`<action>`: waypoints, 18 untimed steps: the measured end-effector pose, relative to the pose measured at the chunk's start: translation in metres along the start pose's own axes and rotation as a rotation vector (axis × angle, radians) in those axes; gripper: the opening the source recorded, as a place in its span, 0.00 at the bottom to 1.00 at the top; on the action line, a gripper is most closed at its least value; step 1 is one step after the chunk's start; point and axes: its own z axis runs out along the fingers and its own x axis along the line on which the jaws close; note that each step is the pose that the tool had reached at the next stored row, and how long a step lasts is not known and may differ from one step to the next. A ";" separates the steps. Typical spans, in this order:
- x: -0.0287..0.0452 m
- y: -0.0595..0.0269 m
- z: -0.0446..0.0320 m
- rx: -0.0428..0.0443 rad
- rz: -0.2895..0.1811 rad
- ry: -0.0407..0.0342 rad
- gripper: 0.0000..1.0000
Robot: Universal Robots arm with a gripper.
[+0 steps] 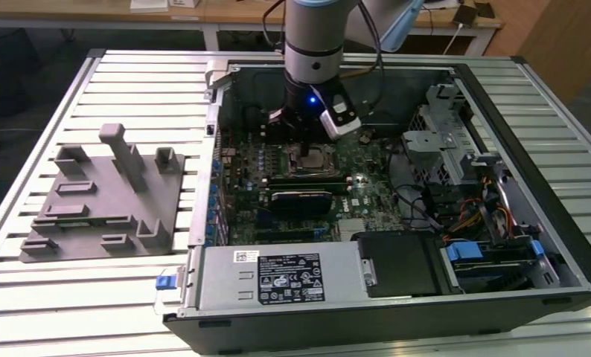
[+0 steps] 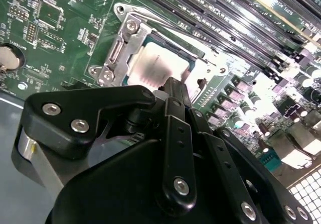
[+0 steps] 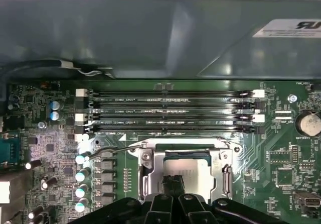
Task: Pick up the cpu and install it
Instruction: 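Close the cpu cover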
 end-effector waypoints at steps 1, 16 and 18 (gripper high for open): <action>0.0010 -0.0001 0.0002 0.0000 0.000 0.0000 0.11; 0.0123 -0.0013 0.0039 -0.0005 -0.051 0.0017 0.11; 0.0123 -0.0012 0.0039 -0.0005 -0.051 0.0017 0.11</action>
